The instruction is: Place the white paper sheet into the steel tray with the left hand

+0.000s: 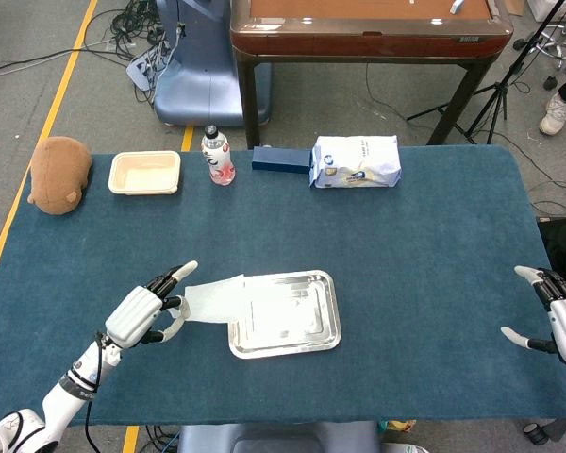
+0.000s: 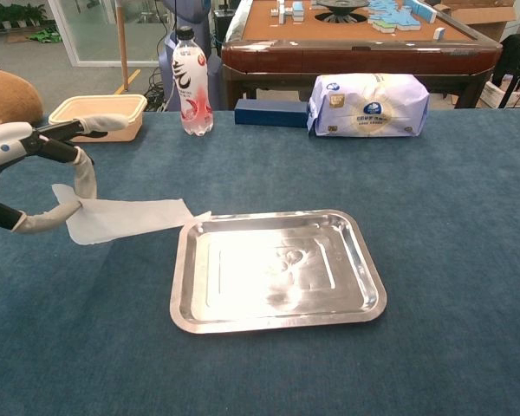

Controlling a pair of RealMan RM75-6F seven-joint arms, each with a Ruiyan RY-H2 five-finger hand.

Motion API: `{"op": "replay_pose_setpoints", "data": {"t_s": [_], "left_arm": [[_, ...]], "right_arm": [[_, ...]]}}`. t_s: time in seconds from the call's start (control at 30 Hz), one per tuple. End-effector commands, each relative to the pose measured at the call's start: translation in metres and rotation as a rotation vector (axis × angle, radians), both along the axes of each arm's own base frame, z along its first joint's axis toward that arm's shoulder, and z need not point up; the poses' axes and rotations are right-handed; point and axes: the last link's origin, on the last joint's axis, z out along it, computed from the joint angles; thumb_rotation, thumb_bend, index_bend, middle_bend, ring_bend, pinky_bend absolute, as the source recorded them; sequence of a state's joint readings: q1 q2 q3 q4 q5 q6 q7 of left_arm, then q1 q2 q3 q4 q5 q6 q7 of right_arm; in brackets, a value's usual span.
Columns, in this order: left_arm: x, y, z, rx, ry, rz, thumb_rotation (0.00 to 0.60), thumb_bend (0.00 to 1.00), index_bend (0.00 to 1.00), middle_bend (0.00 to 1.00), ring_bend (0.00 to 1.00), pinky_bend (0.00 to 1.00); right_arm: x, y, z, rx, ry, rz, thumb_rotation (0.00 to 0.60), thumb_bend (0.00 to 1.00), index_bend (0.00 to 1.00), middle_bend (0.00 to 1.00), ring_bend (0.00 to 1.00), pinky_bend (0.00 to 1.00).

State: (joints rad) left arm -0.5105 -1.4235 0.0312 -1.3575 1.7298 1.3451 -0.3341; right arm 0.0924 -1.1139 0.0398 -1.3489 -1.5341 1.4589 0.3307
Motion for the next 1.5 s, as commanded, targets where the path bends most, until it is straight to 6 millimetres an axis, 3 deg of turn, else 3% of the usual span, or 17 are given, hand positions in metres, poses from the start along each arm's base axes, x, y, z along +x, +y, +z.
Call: {"op": "replay_pose_setpoints", "data": {"t_s": [0.03, 0.7, 1.03, 1.5], "left_arm": [[0.003, 0.000, -0.001, -0.001, -0.005, -0.009, 0.600, 0.45, 0.65, 0.00, 0.00, 0.18], [0.021, 0.006, -0.010, 0.000, 0.045, -0.138, 0.600, 0.44, 0.67, 0.00, 0.00, 0.18], [0.022, 0.006, -0.032, -0.050, 0.070, -0.184, 0.600, 0.44, 0.68, 0.00, 0.00, 0.18], [0.028, 0.013, -0.049, -0.089, 0.098, -0.201, 0.600, 0.44, 0.68, 0.00, 0.00, 0.18]], "right_arm": [[0.000, 0.000, 0.001, -0.002, -0.001, -0.001, 0.600, 0.00, 0.17, 0.22, 0.13, 0.23], [-0.013, 0.009, 0.021, -0.061, 0.009, -0.034, 0.600, 0.00, 0.17, 0.22, 0.13, 0.23], [-0.031, 0.016, 0.034, -0.093, 0.029, -0.061, 0.600, 0.00, 0.19, 0.23, 0.13, 0.23], [-0.035, 0.017, 0.036, -0.097, 0.021, -0.055, 0.600, 0.00, 0.19, 0.23, 0.13, 0.23]]}}
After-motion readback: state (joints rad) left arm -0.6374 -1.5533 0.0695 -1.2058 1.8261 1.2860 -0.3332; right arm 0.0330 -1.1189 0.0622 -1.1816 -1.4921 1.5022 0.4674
